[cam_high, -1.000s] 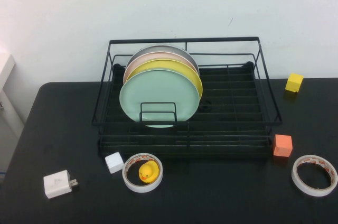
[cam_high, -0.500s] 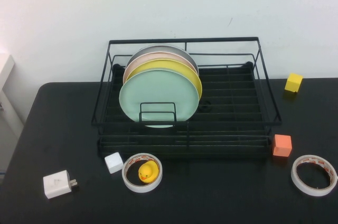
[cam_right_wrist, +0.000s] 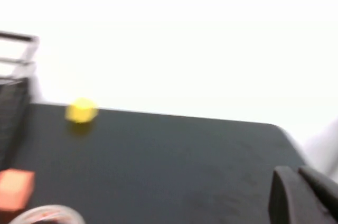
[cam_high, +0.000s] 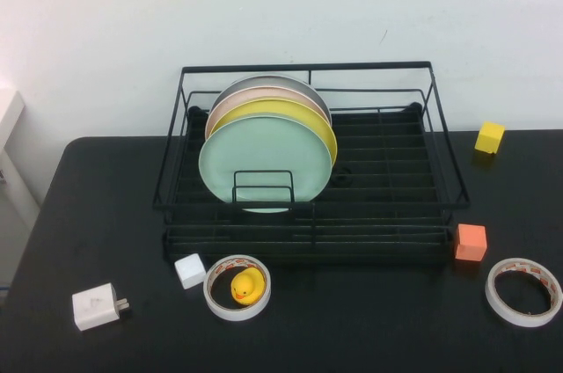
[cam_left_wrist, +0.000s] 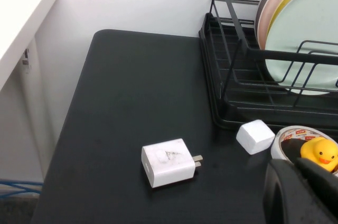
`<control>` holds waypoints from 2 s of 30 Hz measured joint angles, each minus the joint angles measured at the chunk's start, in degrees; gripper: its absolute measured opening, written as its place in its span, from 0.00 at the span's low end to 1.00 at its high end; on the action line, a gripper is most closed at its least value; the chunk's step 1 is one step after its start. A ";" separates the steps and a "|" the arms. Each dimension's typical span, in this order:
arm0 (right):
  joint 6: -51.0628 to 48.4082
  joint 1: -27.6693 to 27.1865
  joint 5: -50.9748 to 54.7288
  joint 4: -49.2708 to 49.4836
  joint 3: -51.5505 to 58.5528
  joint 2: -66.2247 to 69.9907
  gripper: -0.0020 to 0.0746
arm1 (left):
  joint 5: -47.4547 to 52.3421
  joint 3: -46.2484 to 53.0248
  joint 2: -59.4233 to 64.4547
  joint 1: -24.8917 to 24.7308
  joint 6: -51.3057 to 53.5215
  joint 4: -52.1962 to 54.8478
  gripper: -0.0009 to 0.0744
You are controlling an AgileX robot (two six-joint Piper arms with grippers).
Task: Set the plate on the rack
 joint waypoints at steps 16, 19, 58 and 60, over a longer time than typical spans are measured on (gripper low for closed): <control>-8.92 -9.39 -4.28 7.63 0.00 -1.85 0.02 | 0.00 0.00 0.00 0.00 0.00 0.00 0.01; -22.51 -9.33 -4.52 18.84 0.10 -2.83 0.02 | 0.00 0.00 0.00 0.00 0.00 0.00 0.01; -27.05 -9.25 -7.72 34.72 14.22 -3.06 0.02 | 0.00 0.00 -0.12 0.00 0.11 0.09 0.01; -27.05 -9.25 -7.72 34.72 14.22 -3.06 0.02 | 0.00 0.00 -0.12 0.00 0.11 0.09 0.01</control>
